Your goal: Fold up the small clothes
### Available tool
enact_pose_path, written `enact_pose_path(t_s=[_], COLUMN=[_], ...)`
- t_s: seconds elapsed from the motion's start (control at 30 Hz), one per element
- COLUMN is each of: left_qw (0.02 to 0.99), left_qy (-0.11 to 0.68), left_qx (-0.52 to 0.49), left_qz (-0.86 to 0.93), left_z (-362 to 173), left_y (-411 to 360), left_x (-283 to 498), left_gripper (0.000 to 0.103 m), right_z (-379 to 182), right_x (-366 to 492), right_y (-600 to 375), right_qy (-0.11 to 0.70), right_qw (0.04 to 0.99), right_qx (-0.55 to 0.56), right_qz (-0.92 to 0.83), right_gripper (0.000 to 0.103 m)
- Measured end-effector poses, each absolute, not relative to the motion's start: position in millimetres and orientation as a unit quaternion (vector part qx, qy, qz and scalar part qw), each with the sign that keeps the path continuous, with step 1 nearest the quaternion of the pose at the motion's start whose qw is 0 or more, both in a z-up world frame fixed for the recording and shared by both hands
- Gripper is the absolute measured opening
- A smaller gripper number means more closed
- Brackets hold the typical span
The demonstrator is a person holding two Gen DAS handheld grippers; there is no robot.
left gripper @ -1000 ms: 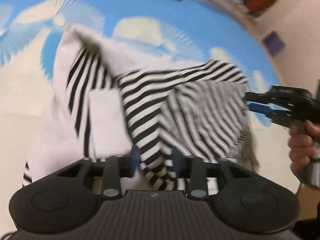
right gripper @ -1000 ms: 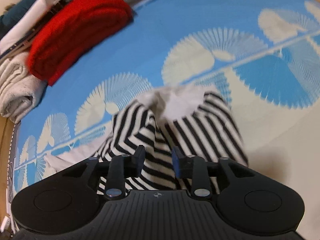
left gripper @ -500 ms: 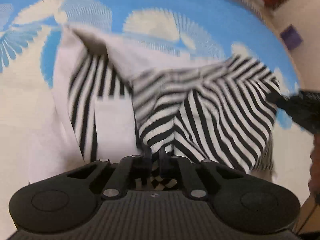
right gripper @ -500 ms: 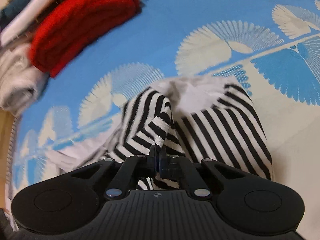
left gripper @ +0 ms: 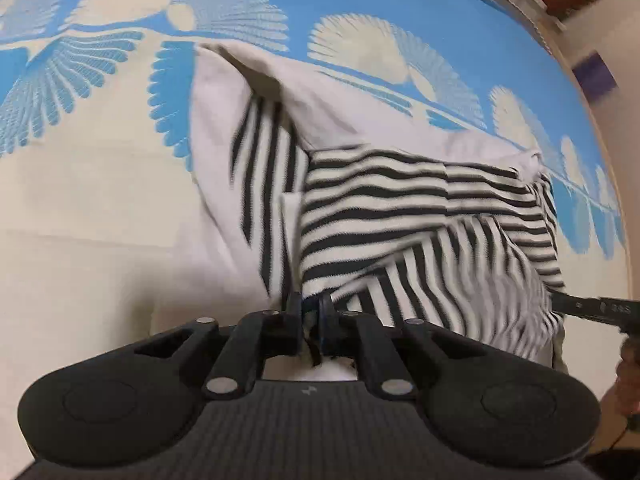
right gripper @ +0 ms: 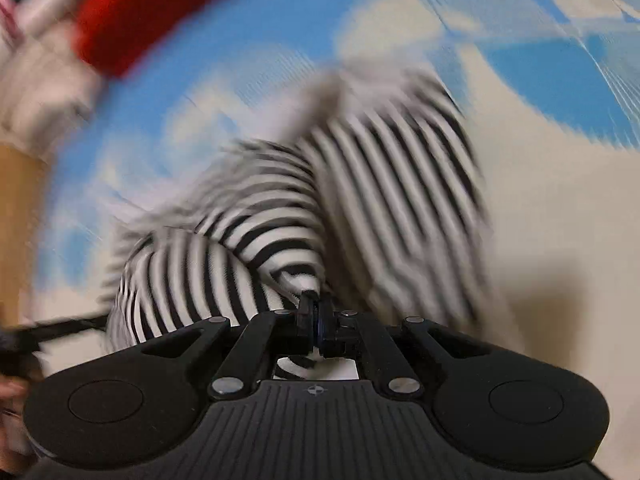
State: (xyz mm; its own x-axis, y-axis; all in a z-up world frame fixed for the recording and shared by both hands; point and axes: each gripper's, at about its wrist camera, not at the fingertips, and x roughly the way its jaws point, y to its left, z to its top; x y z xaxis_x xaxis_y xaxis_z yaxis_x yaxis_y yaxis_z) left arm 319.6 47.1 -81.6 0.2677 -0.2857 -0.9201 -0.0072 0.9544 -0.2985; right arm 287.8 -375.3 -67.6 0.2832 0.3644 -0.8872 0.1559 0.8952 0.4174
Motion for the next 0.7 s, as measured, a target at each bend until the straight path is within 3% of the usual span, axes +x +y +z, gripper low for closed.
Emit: enact_pose_path(t_s=[0.1,0.17,0.23,0.27,0.3,0.4,0.43,0.47,0.5,0.57,0.7], left_qw=[0.817,0.825,0.822,0.817,0.811,0.800,0.798,0.799,0.801,0.817,0.859], left_qy=[0.557,0.543,0.548,0.557,0.568,0.589,0.591,0.590,0.586,0.557,0.476], left_qx=[-0.129,-0.136,-0.133,-0.127,-0.116,-0.095,-0.098,-0.101,-0.107,-0.123,-0.155], left_qz=[-0.080,-0.074,-0.075,-0.076,-0.074,-0.060,-0.058,-0.060,-0.066,-0.082,-0.111], left_z=[-62,-55,-59,-64,-68,-86,-90,-92,-91,-81,-47], left_y=[52,52,45,41,36,31,32,34,34,35,37], left_x=[318,317,317,320,322,325,326,325,326,325,322], left_gripper=[0.021,0.022,0.027,0.035,0.040,0.040,0.039,0.028,0.007,0.006,0.006], right_z=[-65,-52,-45,-46,-50,-67,-71,-74,-76,-77,-40], right_x=[287,287,288,290,292,303,304,305,307,306,298], right_y=[-378,-377,-371,-367,-364,-356,-357,-358,-358,-357,-368], right_qy=[0.586,0.557,0.540,0.538,0.541,0.560,0.561,0.561,0.560,0.558,0.489], right_qw=[0.774,0.792,0.807,0.812,0.814,0.807,0.807,0.807,0.807,0.806,0.845], right_qx=[0.225,0.227,0.212,0.200,0.187,0.169,0.171,0.172,0.173,0.183,0.206], right_qz=[0.085,0.102,0.106,0.104,0.099,0.078,0.073,0.069,0.067,0.073,0.065], right_gripper=[0.007,0.010,0.027,0.041,0.047,0.046,0.046,0.041,0.023,0.001,0.001])
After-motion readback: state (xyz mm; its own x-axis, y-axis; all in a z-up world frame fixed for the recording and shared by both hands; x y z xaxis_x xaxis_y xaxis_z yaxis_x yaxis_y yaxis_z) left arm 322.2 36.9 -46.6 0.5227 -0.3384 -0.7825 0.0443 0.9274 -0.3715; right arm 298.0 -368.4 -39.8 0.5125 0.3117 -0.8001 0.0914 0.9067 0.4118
